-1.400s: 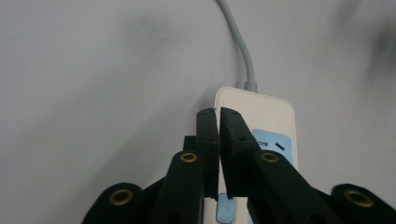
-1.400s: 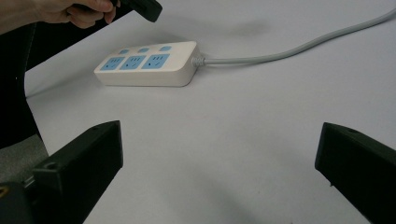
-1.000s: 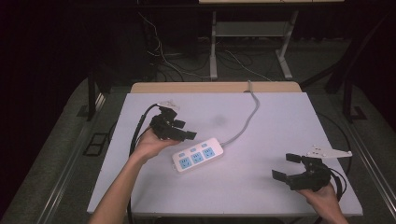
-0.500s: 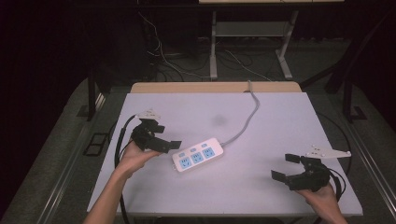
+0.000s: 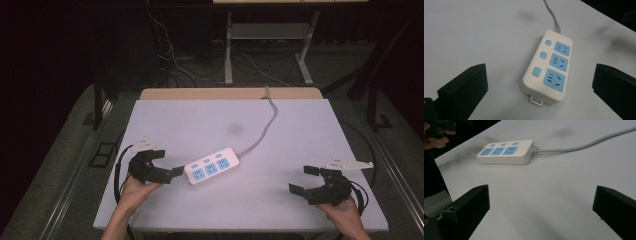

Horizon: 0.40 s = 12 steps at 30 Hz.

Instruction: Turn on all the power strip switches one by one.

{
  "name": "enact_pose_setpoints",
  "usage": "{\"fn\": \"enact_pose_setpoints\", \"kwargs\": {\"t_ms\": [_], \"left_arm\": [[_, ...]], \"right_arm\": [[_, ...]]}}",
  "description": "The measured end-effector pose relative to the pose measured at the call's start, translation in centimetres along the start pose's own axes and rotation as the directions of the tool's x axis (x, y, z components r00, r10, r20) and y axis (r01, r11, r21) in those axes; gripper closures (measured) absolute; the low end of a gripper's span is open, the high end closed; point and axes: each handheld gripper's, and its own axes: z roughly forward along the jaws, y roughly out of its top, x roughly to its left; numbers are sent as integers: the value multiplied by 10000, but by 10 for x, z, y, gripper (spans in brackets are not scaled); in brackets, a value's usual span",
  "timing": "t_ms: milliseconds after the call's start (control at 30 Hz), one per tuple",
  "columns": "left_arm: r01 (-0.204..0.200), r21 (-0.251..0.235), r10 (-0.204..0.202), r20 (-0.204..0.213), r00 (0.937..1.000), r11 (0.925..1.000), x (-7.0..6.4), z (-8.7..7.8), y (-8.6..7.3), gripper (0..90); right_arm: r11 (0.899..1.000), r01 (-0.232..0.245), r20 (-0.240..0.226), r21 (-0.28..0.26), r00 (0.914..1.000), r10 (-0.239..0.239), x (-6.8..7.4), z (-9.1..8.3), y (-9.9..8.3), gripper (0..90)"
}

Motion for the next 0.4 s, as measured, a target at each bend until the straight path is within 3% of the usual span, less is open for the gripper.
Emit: {"fn": "enact_pose_setpoints", "kwargs": {"t_ms": [200, 400], "left_arm": [[128, -356, -127, 32, 9999, 9993, -11, 2, -21, 0], [-13, -428, 15, 29, 10000, 9991, -15, 3, -23, 0]], "right_arm": [[10000, 12, -15, 33, 10000, -12, 1, 1, -1, 9], [10000, 17, -20, 33, 10000, -17, 1, 0, -1, 9]]}}
